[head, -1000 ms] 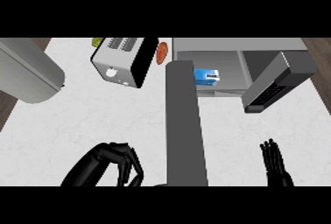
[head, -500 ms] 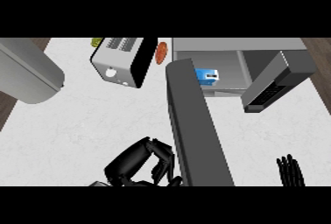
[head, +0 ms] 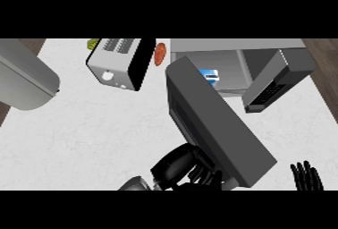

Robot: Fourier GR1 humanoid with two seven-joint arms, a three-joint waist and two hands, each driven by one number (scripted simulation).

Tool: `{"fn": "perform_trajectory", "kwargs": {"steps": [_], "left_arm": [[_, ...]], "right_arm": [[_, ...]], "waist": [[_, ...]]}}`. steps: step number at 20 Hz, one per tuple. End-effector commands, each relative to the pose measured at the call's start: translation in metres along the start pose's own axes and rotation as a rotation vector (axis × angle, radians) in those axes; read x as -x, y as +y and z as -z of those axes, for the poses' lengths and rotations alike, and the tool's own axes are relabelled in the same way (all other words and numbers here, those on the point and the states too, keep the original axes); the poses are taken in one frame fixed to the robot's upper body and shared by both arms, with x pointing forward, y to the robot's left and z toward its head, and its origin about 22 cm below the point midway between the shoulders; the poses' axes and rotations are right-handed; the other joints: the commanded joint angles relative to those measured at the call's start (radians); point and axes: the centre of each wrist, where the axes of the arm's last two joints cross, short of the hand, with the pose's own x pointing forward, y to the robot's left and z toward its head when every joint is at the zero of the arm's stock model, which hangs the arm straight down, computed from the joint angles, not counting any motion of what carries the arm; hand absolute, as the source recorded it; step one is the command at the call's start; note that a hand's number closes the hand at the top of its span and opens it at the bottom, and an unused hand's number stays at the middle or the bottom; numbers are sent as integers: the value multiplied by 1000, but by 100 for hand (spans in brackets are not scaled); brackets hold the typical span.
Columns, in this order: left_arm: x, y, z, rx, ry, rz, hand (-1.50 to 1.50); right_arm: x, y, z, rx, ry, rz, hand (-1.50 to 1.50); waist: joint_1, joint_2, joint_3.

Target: Pick up the milk, place it into the microwave and close the microwave

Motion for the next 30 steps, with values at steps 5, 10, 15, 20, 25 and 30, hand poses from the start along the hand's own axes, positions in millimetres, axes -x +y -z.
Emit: {"fn": "perform_trajectory", "kwargs": {"steps": [5, 10, 15, 20, 25, 30], "left_arm": [[7, -26, 30, 21, 144, 22, 150], [8, -15, 41, -105, 121, -49, 150], [7, -6, 47, -224, 28, -115, -150], [2, 17, 61, -373, -2, -124, -150], [-5, 41, 77, -484, -2, -145, 150], [-12, 60, 87, -524, -37, -201, 150]], "right_arm": [[-30, 8, 22, -155, -142, 129, -150], [-48, 12, 32, -196, -166, 143, -150], [-68, 20, 48, -261, -189, 148, -150], [-76, 17, 55, -278, -178, 160, -150], [-89, 23, 56, -321, -192, 199, -150], [-101, 26, 59, -380, -190, 219, -150]], "waist": [[-60, 8, 1], [-102, 18, -1], [-155, 31, -5], [-173, 41, -4], [-211, 45, -4], [-252, 60, -5]]}}
